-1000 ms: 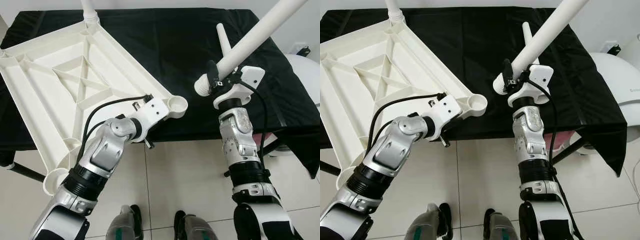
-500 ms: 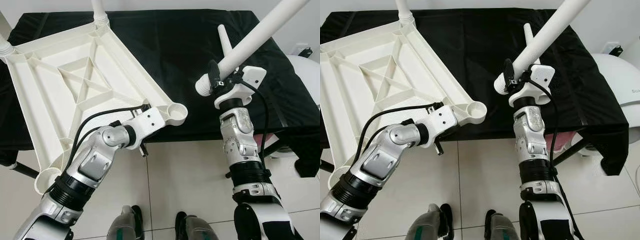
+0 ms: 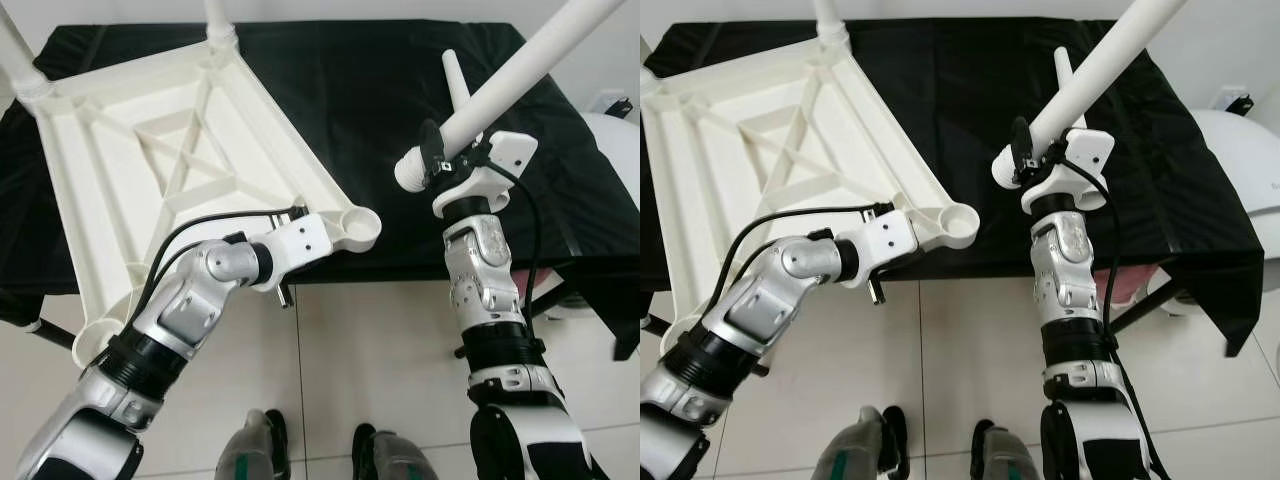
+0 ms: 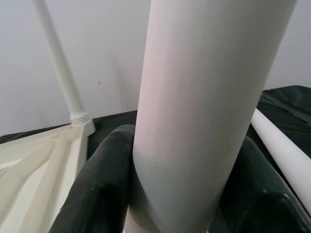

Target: Building children table

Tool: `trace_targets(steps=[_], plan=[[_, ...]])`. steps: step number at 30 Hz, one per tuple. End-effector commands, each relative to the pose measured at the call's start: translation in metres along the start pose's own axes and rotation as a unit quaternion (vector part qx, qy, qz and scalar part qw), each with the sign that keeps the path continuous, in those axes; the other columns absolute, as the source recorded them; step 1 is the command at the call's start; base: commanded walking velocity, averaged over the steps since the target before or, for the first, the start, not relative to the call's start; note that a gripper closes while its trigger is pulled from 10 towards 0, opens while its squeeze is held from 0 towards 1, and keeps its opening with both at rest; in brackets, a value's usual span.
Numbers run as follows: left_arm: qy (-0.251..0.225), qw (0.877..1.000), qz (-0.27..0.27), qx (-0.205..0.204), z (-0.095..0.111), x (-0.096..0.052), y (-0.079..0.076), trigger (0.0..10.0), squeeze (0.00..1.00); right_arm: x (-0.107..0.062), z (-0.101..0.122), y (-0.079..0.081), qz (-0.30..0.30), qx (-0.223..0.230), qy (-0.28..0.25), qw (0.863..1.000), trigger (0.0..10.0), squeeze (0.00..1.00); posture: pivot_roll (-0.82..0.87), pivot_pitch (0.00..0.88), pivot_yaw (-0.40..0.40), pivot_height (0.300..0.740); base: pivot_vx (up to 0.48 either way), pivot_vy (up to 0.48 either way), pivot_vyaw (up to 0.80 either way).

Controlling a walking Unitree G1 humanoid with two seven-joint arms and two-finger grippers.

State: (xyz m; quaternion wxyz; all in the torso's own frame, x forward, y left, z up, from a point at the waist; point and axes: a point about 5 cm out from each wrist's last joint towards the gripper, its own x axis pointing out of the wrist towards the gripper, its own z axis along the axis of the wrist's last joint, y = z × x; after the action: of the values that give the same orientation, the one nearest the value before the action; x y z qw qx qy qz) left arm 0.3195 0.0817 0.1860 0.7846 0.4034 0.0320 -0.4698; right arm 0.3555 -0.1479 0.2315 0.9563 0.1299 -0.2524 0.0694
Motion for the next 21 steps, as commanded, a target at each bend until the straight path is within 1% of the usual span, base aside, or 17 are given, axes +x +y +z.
trace_targets(steps=[1, 2, 5, 9, 13, 14, 16, 19, 21], plan=[[0.004, 0.996, -0.078, 0.045, 0.004, 0.008, -0.013, 10.0, 0.0, 0.002, 0.006, 0.0, 0.002, -0.004, -0.012, 1.0, 10.0, 0.0, -0.07, 0.199, 0.023, 0.74, 0.0, 0.0, 0.0], [0.004, 0.995, -0.08, 0.054, 0.004, 0.01, -0.011, 10.0, 0.0, 0.001, 0.006, 0.0, 0.002, -0.005, -0.013, 1.0, 10.0, 0.0, -0.07, 0.199, 0.023, 0.74, 0.0, 0.0, 0.0], [0.006, 0.995, -0.08, 0.063, 0.005, 0.013, -0.007, 10.0, 0.0, 0.001, 0.006, -0.001, 0.0, -0.005, -0.013, 1.0, 10.0, 0.0, -0.07, 0.199, 0.023, 0.74, 0.0, 0.0, 0.0], [0.008, 0.995, -0.077, 0.065, 0.004, 0.015, -0.003, 10.0, 0.0, 0.0, 0.006, -0.001, -0.001, -0.005, -0.012, 1.0, 10.0, 0.0, -0.07, 0.203, 0.027, 0.74, 0.0, 0.0, 0.0], [0.015, 0.995, -0.074, 0.059, -0.001, 0.015, -0.001, 10.0, 0.0, -0.001, 0.006, -0.001, -0.001, -0.004, -0.012, 1.0, 10.0, 0.0, -0.07, 0.206, 0.031, 0.74, 0.0, 0.0, 0.0], [0.027, 0.996, -0.066, 0.049, -0.009, 0.012, 0.001, 10.0, 0.0, -0.002, 0.006, -0.001, 0.0, -0.004, -0.011, 1.0, 10.0, 0.0, -0.07, 0.206, 0.03, 0.74, 0.0, 0.0, 0.0], [0.027, 0.996, -0.066, 0.049, -0.009, 0.012, 0.001, 10.0, 0.0, -0.002, 0.006, -0.001, 0.0, -0.004, -0.011, 1.0, 10.0, 0.0, -0.07, 0.206, 0.03, 0.74, 0.0, 0.0, 0.0], [0.064, 0.997, -0.043, 0.024, -0.034, 0.0, 0.008, 10.0, 0.0, -0.005, 0.005, 0.0, 0.003, -0.003, -0.008, 1.0, 10.0, 0.0, -0.07, 0.203, 0.024, 0.74, 0.0, 0.0, 0.0], [0.074, 0.997, -0.034, 0.017, -0.04, -0.005, 0.012, 10.0, 0.0, -0.005, 0.004, 0.001, 0.006, -0.001, -0.005, 1.0, 10.0, 0.0, -0.06, 0.201, 0.02, 0.74, 0.0, 0.0, 0.0]])
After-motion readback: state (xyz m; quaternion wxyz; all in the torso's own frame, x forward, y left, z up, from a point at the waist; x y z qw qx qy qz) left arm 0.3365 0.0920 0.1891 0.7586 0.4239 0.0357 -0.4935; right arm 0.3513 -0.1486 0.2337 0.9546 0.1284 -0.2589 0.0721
